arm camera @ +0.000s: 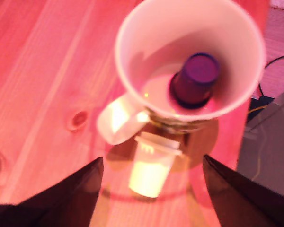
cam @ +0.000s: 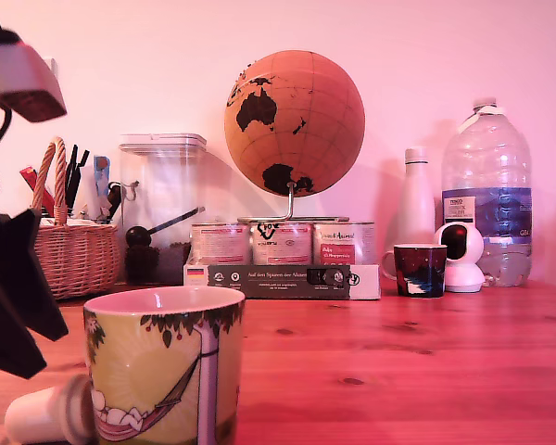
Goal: Pick up the coffee capsules on the table and drop them inside the coffee cup
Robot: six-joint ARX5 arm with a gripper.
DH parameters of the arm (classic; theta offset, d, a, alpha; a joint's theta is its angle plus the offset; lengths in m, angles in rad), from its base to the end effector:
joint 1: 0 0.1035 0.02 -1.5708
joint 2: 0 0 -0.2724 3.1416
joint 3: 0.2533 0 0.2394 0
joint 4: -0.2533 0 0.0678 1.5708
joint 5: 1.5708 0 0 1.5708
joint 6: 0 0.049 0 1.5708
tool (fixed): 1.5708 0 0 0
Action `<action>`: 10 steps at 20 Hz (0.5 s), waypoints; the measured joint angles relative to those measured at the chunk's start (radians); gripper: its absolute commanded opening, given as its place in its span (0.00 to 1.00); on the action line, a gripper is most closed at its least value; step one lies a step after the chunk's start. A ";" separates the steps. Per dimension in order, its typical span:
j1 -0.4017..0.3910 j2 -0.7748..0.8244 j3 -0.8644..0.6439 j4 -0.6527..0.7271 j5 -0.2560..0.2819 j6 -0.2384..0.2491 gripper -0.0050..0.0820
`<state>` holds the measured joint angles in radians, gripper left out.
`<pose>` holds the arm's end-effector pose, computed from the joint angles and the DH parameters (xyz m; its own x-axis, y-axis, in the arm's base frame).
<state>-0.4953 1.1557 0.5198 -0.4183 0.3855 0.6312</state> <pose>0.1568 -0.1056 0.1650 0.2240 -0.5484 -0.8057 0.9389 0.3430 0.0275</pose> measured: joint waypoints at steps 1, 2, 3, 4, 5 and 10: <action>0.002 0.008 0.000 0.001 0.003 0.007 0.75; 0.006 0.023 0.000 0.001 0.006 0.012 0.75; 0.007 0.037 0.000 0.002 0.006 0.016 0.75; 0.007 0.051 0.000 0.003 0.006 0.021 0.75; 0.007 0.060 0.000 0.004 0.008 0.024 0.75; 0.007 0.095 0.000 0.022 0.018 0.024 0.75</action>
<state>-0.4881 1.2510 0.5198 -0.3962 0.4034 0.6556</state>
